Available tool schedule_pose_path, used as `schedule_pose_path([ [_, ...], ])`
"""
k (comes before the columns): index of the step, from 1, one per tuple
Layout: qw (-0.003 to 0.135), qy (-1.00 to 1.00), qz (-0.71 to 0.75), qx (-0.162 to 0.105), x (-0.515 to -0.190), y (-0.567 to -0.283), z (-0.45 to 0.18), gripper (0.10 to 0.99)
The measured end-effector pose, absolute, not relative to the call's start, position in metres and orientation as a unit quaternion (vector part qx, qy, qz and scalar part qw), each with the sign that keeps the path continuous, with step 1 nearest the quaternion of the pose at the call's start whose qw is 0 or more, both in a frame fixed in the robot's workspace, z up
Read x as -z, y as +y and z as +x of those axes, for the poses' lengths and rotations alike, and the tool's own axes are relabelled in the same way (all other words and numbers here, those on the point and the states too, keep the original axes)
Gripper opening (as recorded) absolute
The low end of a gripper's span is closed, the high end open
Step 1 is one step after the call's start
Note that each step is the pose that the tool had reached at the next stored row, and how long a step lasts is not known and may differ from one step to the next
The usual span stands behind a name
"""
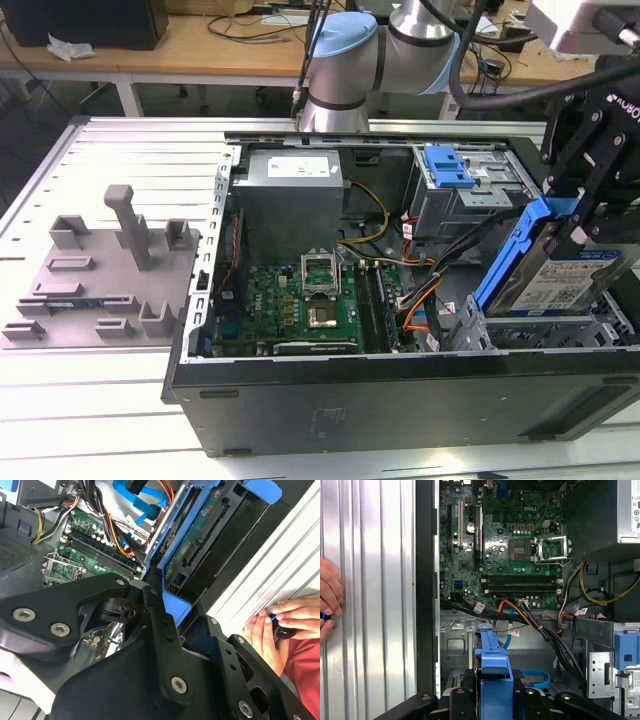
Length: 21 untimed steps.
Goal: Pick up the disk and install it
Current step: 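Insert the disk into the insertion slot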
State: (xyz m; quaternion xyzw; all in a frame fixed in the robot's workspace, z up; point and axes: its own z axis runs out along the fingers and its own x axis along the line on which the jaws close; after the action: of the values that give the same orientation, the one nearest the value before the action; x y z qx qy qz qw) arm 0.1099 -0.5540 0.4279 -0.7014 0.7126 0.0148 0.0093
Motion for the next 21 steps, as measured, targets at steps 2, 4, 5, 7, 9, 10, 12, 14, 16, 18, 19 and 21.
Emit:
schedule_pose_path([
  [2, 0.009, 0.713, -0.701, -0.015, -0.424, -0.554, 0.11, 0.369],
  [4, 0.009, 0.713, -0.701, -0.015, -0.422, -0.554, 0.11, 0.369],
  [5, 0.009, 0.713, -0.701, -0.015, -0.421, -0.554, 0.11, 0.369],
  [7, 0.009, 0.713, -0.701, -0.015, -0.419, -0.554, 0.11, 0.369],
  [9, 0.009, 0.713, -0.701, -0.015, -0.418, -0.554, 0.11, 0.369],
  [10, 0.009, 0.713, -0.701, -0.015, -0.417, -0.554, 0.11, 0.369],
  [12, 0.009, 0.713, -0.701, -0.015, -0.414, -0.554, 0.11, 0.369],
  [14, 0.009, 0.713, -0.701, -0.015, -0.412, -0.555, 0.11, 0.369],
  [16, 0.009, 0.713, -0.701, -0.015, -0.41, -0.555, 0.11, 0.439],
  [18, 0.009, 0.713, -0.701, -0.015, -0.409, -0.555, 0.11, 0.439],
  [19, 0.009, 0.713, -0.701, -0.015, -0.409, -0.555, 0.11, 0.502],
  [21, 0.009, 0.713, -0.701, -0.015, -0.409, -0.555, 0.11, 0.502],
])
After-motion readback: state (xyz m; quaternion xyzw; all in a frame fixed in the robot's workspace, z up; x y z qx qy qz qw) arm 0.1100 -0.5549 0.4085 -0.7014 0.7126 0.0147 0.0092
